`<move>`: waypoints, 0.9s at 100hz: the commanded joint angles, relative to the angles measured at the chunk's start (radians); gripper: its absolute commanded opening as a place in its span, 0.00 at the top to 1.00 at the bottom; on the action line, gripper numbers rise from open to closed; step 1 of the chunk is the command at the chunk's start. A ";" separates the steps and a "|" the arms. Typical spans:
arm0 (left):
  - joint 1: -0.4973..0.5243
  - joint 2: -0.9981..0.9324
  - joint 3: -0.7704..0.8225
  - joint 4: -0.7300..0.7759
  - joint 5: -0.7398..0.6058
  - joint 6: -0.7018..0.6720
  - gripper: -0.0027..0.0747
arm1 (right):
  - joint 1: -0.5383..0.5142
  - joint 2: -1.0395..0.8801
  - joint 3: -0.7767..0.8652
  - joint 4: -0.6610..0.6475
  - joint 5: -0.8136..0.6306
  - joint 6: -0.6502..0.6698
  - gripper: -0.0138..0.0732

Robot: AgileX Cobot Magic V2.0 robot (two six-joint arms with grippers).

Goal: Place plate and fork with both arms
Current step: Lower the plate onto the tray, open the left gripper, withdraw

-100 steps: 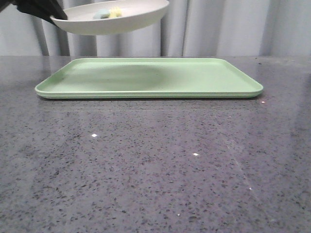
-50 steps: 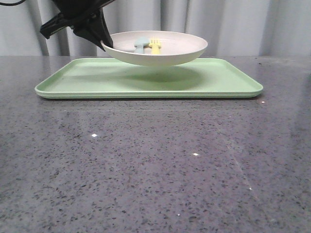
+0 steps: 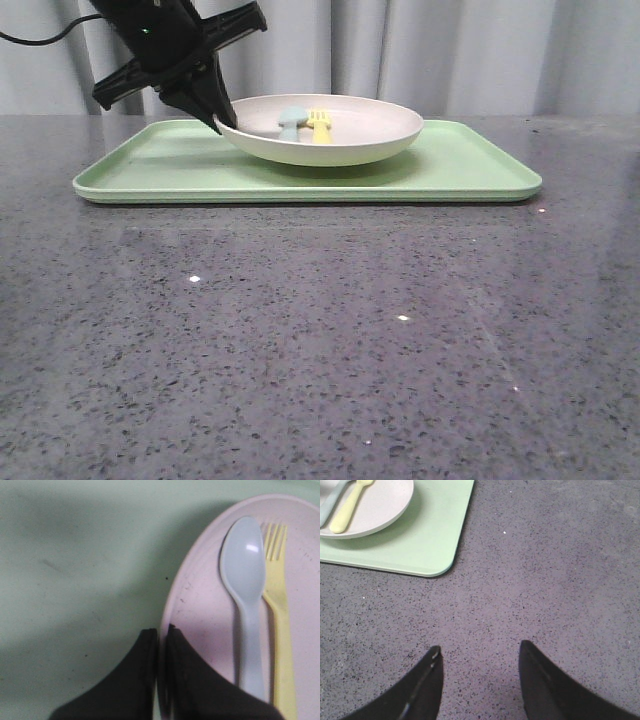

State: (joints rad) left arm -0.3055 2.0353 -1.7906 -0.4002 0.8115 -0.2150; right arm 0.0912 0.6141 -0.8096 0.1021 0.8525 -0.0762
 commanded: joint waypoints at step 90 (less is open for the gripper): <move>-0.012 -0.038 -0.011 -0.024 -0.040 -0.016 0.99 | -0.003 0.009 -0.034 -0.005 -0.068 -0.007 0.42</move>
State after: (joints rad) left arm -0.3060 2.0545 -1.7739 -0.3975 0.8074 -0.2204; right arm 0.0912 0.6141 -0.8096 0.1021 0.8525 -0.0762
